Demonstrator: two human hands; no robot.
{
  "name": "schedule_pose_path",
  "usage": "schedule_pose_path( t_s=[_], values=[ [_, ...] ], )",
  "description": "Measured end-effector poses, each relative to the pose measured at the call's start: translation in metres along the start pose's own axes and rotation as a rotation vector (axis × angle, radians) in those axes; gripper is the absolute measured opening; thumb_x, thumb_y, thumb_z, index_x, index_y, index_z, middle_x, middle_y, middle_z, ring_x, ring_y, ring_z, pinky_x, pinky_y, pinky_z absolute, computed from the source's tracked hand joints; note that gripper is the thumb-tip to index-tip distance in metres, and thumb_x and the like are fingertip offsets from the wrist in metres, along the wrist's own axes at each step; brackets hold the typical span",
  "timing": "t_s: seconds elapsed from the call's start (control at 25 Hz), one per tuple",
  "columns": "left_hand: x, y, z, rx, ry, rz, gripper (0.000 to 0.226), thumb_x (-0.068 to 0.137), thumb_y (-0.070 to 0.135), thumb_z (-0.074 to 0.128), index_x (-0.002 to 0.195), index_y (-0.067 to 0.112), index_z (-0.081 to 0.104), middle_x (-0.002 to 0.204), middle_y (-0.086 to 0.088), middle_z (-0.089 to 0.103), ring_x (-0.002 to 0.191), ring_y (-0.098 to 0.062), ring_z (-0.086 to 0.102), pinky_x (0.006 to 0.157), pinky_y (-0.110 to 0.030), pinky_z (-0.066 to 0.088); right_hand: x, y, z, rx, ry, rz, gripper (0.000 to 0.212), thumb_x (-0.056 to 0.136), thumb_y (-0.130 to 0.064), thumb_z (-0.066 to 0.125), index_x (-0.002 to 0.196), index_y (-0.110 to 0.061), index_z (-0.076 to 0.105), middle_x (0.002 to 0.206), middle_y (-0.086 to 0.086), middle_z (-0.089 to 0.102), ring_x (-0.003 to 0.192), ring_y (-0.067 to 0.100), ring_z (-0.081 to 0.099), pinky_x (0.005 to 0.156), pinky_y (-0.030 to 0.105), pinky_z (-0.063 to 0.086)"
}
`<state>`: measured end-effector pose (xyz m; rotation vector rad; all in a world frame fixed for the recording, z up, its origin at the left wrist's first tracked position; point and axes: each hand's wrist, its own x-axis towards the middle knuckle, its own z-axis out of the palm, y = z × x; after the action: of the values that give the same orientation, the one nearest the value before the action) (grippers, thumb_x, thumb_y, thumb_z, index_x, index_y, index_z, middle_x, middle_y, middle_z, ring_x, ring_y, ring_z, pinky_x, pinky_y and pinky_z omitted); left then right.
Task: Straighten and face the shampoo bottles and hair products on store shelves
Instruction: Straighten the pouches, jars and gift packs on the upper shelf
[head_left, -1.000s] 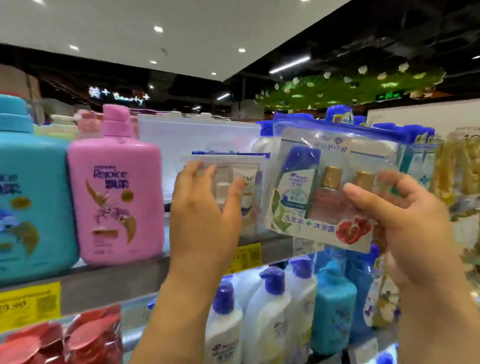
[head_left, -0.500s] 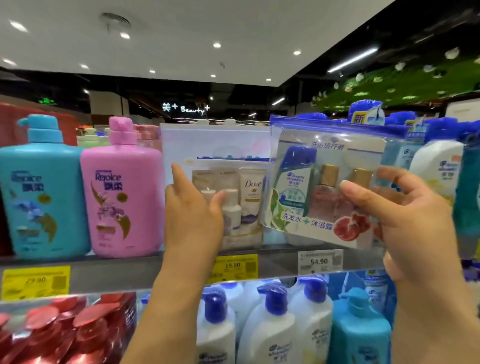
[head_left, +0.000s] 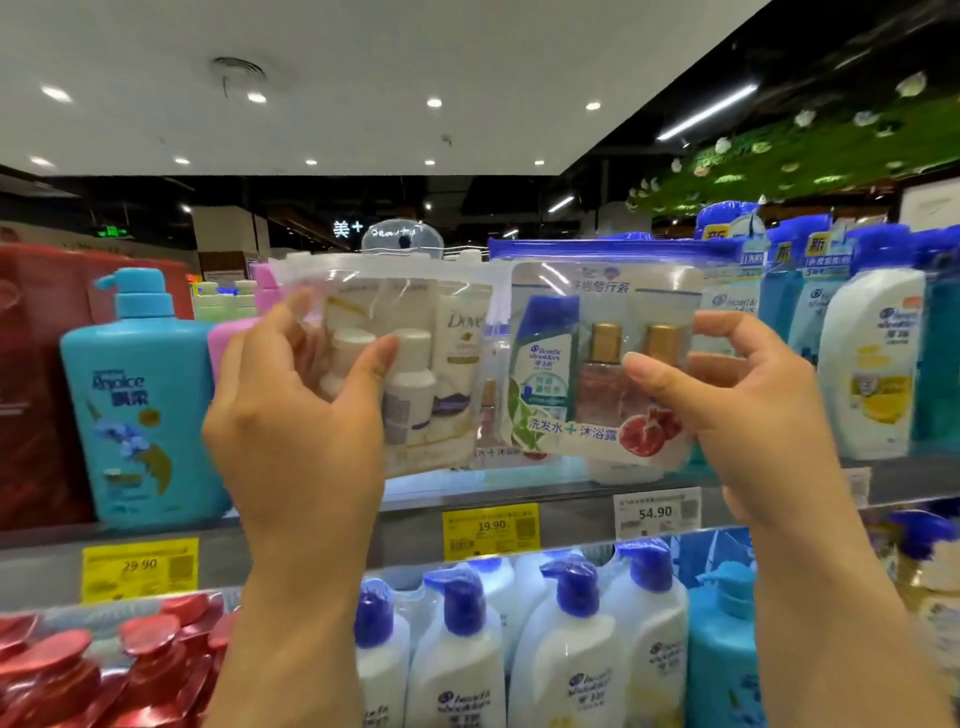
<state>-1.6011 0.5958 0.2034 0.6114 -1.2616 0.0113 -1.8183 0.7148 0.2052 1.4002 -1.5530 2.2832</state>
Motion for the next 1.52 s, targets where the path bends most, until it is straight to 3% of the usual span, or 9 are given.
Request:
schedule_pose_path(
  t_s=[0.28,0.52,0.72,0.92,1.0,1.12,1.24,1.36,1.52],
  values=[
    [0.009,-0.02,-0.049,0.003,0.031,-0.132,0.07,0.076,0.06,0.071,0.133,0.03,0.046,0.114,0.004,0.06,0.103,-0.014,0.061,0.091,-0.044,0.053,0.001,0.015,0.051,-0.207,-0.079,-0.051,0.033,0.077,-0.038,0.085,0.097,-0.042,0.06,0.079,-0.017,0.075,0.076,-0.003,0.071,0.059,0.018,0.057],
    [0.015,-0.023,-0.065,-0.019,0.004,-0.177,0.063,0.074,0.052,0.078,0.129,0.026,0.058,0.108,0.0,0.065,0.098,-0.014,0.064,0.089,-0.041,0.055,0.001,0.037,0.091,-0.398,-0.176,-0.013,0.043,0.082,-0.039,0.081,0.118,-0.029,0.06,0.109,-0.002,0.062,0.098,0.017,0.063,0.08,0.033,0.057],
    [0.007,-0.028,-0.072,-0.029,-0.037,-0.246,0.061,0.073,0.044,0.08,0.128,0.025,0.06,0.105,0.005,0.067,0.096,-0.009,0.064,0.086,-0.03,0.053,-0.004,0.048,0.098,-0.463,-0.153,0.032,0.06,0.084,-0.038,0.079,0.137,-0.021,0.056,0.11,-0.005,0.065,0.094,0.01,0.06,0.072,0.015,0.045],
    [-0.005,-0.031,-0.076,-0.055,-0.054,-0.277,0.06,0.072,0.045,0.081,0.126,0.027,0.061,0.102,0.008,0.066,0.094,-0.003,0.064,0.078,-0.016,0.045,-0.011,0.043,0.087,-0.548,-0.084,0.029,0.038,0.085,-0.035,0.079,0.112,-0.028,0.053,0.086,-0.01,0.061,0.068,-0.01,0.047,0.05,0.006,0.03],
    [-0.007,-0.03,-0.077,-0.067,-0.063,-0.286,0.058,0.072,0.045,0.081,0.125,0.029,0.062,0.101,0.01,0.066,0.093,-0.001,0.063,0.076,-0.013,0.043,-0.016,0.035,0.082,-0.587,-0.097,0.039,0.036,0.09,-0.032,0.075,0.118,-0.023,0.056,0.088,-0.006,0.062,0.07,-0.007,0.051,0.055,0.006,0.036],
    [-0.01,-0.028,-0.089,-0.085,-0.091,-0.282,0.053,0.072,0.046,0.08,0.12,0.04,0.058,0.098,0.016,0.066,0.091,0.002,0.063,0.073,-0.009,0.043,-0.034,0.016,0.079,-0.653,-0.038,0.017,0.041,0.093,-0.033,0.071,0.129,-0.017,0.06,0.114,0.008,0.072,0.1,0.02,0.067,0.084,0.035,0.056],
    [-0.01,-0.029,-0.113,-0.108,-0.105,-0.289,0.053,0.071,0.049,0.079,0.119,0.041,0.059,0.097,0.018,0.066,0.09,0.004,0.063,0.073,-0.006,0.045,-0.06,-0.008,0.079,-0.509,0.068,-0.111,0.037,0.093,-0.044,0.067,0.121,-0.021,0.07,0.099,-0.009,0.077,0.086,0.0,0.069,0.072,0.015,0.055],
    [-0.004,-0.033,-0.153,-0.154,-0.093,-0.326,0.048,0.067,0.055,0.077,0.112,0.047,0.061,0.095,0.021,0.069,0.091,0.007,0.065,0.073,-0.006,0.048,-0.099,-0.045,0.099,-0.054,-0.268,0.01,0.036,0.075,-0.07,0.061,0.093,-0.042,0.073,0.084,-0.02,0.077,0.084,-0.006,0.071,0.074,0.02,0.059],
    [0.007,-0.048,-0.228,-0.172,-0.096,-0.383,0.047,0.064,0.058,0.078,0.106,0.045,0.064,0.095,0.027,0.071,0.089,0.005,0.068,0.072,-0.014,0.054,-0.164,-0.077,0.159,0.161,-0.702,0.131,0.04,0.064,-0.067,0.079,0.097,-0.046,0.073,0.098,-0.016,0.079,0.092,0.004,0.075,0.077,0.022,0.058]
  ],
)
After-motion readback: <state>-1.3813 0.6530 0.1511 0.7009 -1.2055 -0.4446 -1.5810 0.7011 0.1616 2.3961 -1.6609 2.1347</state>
